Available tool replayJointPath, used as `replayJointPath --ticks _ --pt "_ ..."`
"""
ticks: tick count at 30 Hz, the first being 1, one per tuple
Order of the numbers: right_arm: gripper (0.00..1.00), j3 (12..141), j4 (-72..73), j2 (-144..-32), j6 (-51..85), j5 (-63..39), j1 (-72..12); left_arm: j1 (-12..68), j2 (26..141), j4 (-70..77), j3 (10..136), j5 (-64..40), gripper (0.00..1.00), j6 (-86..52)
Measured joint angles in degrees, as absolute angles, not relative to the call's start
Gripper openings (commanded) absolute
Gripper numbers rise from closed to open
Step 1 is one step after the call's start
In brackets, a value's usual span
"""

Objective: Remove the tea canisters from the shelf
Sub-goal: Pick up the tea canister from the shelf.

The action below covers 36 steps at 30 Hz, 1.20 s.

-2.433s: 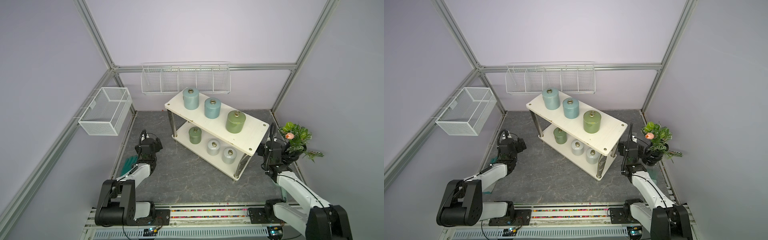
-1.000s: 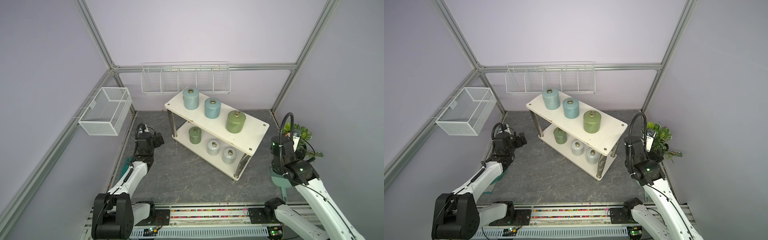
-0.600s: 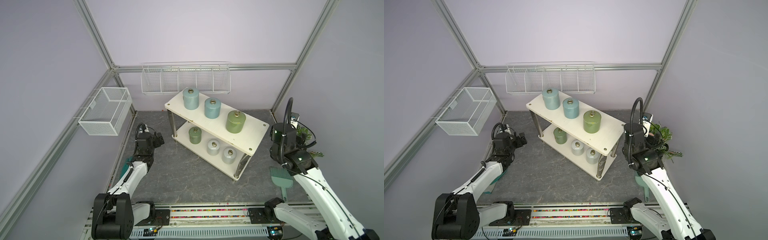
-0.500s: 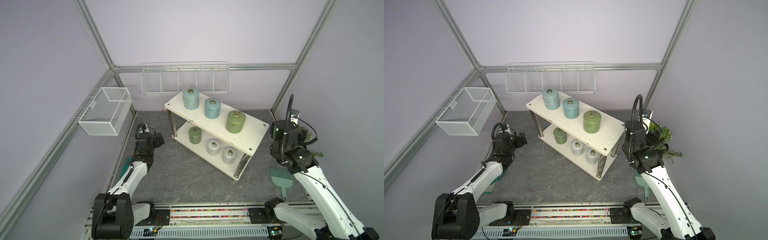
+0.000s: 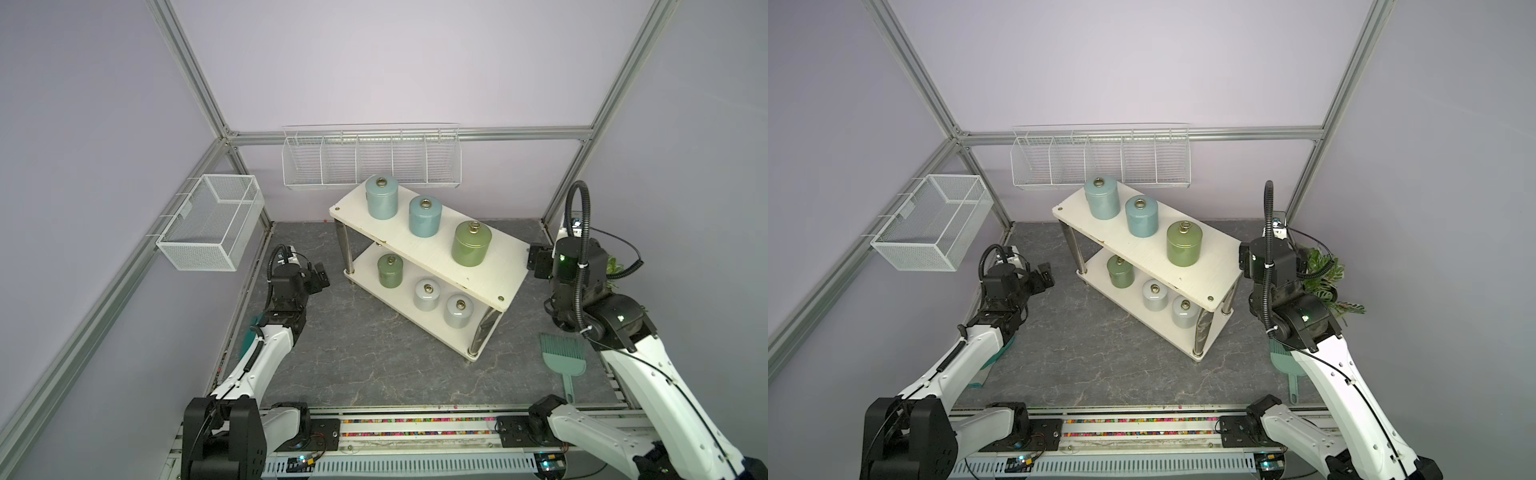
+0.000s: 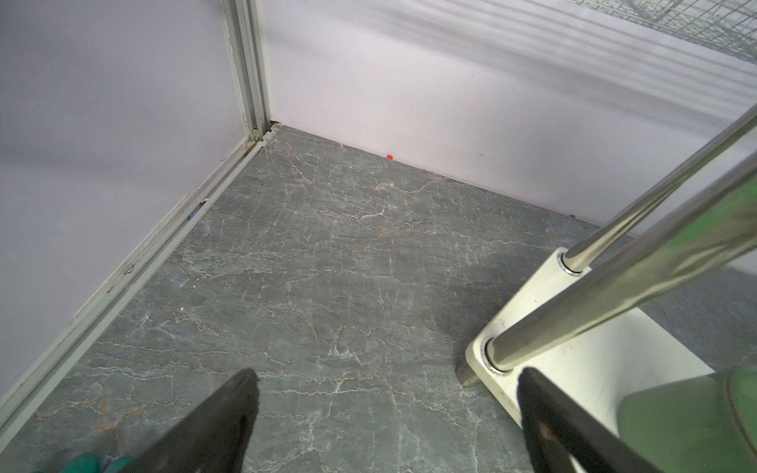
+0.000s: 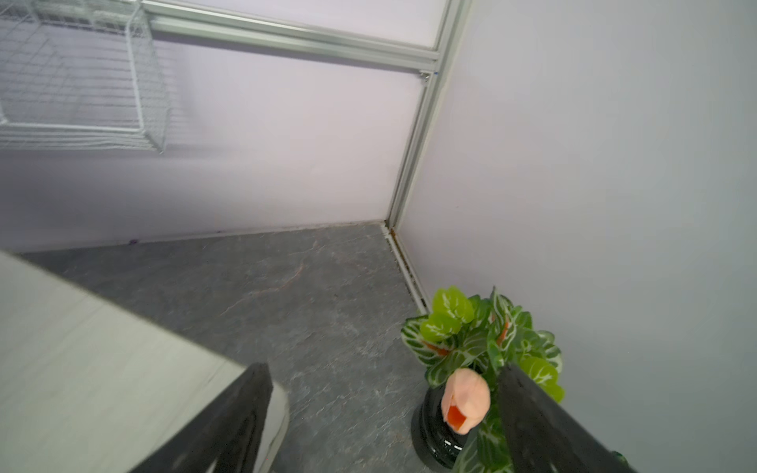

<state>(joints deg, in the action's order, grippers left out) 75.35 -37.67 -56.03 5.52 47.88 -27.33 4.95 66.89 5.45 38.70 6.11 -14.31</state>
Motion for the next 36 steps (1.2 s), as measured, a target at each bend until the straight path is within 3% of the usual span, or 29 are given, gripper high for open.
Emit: replayJointPath --ticks 17,36 --pt "0.89 75.3 -44.0 -53.0 10.5 39.9 -37.1 5.1 66.9 5.2 38.9 3.9 1.0 -14.8" --pt "0.89 70.2 -34.4 -50.9 5.9 24.7 -41.4 5.3 66.9 5.2 39.3 2.9 1.0 -15.0"
